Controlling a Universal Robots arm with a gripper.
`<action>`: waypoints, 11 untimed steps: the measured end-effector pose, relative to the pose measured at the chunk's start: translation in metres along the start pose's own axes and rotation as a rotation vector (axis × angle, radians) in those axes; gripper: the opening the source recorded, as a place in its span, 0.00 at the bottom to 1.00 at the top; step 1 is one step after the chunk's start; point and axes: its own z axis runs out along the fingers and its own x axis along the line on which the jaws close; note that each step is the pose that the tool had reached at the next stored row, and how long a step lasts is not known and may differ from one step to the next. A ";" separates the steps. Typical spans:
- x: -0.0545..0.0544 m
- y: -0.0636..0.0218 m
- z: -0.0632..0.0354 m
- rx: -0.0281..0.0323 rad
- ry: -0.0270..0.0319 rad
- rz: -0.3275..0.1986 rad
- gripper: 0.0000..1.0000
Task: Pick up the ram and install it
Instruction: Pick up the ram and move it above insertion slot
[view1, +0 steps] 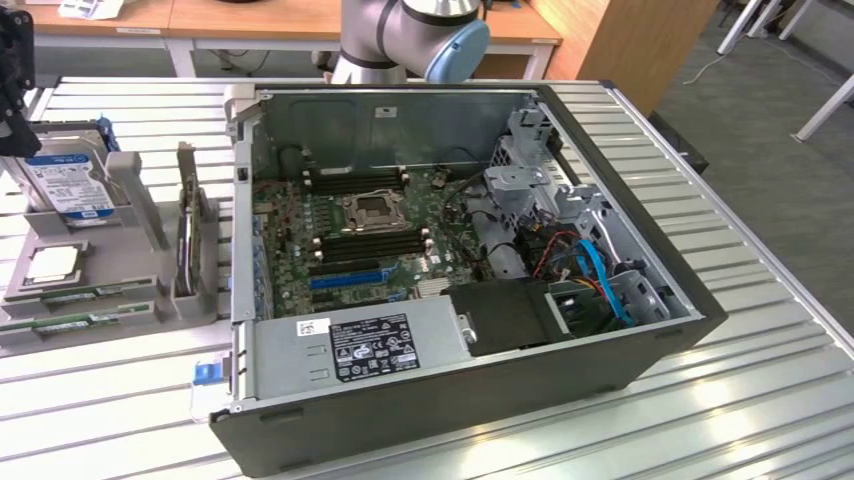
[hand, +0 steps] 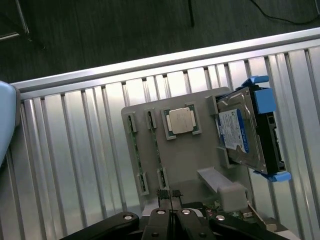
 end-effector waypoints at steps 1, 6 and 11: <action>0.000 0.0000 0.0000 0.0000 0.0001 -0.002 0.10; 0.000 0.0000 0.0000 0.0002 0.0010 -0.038 0.10; 0.000 0.0000 0.0000 0.0005 0.0031 -0.096 0.10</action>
